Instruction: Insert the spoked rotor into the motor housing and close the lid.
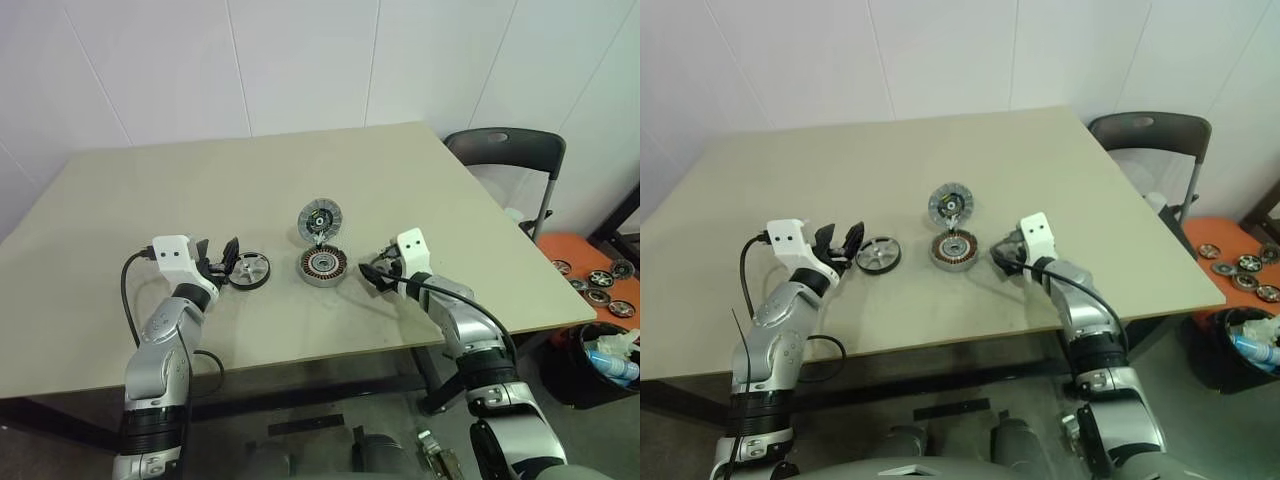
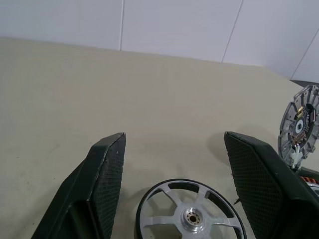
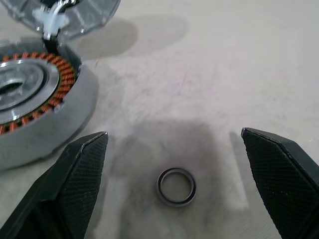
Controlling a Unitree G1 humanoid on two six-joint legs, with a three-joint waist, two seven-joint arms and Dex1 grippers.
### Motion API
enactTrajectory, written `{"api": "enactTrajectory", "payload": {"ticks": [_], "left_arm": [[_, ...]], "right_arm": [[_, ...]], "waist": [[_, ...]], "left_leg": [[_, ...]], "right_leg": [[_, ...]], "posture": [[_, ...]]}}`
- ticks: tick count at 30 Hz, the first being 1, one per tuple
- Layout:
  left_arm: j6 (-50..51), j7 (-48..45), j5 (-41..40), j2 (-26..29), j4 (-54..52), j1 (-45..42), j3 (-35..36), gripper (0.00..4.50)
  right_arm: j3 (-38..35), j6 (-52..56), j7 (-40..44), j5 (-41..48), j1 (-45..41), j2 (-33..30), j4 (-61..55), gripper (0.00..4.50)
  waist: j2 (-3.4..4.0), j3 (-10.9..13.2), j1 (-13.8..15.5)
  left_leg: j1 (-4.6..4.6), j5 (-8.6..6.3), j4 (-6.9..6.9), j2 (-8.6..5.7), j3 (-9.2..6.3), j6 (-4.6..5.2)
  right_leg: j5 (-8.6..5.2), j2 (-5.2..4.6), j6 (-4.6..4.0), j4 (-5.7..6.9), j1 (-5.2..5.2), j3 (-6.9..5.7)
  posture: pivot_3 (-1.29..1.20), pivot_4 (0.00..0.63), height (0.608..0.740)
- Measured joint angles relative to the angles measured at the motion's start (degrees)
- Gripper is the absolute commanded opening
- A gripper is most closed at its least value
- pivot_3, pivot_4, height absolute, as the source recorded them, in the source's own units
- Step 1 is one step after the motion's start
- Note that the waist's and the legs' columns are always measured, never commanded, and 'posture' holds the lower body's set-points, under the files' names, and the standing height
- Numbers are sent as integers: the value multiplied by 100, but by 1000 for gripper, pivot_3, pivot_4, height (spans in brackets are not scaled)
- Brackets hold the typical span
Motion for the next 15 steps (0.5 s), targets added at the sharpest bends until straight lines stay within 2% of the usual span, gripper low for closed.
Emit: {"api": "enactTrajectory", "payload": {"ticks": [15], "left_arm": [[-1,-22,-1,22,0,1,-3,3300]], "right_arm": [[116,160,23,-101,140,-94,-117,4500]], "waist": [[-1,-1,9]], "left_leg": [[2,0,2,0,1,1]], "right_leg": [[0,0,1,-1,4,1]], "posture": [[0,0,740]]}}
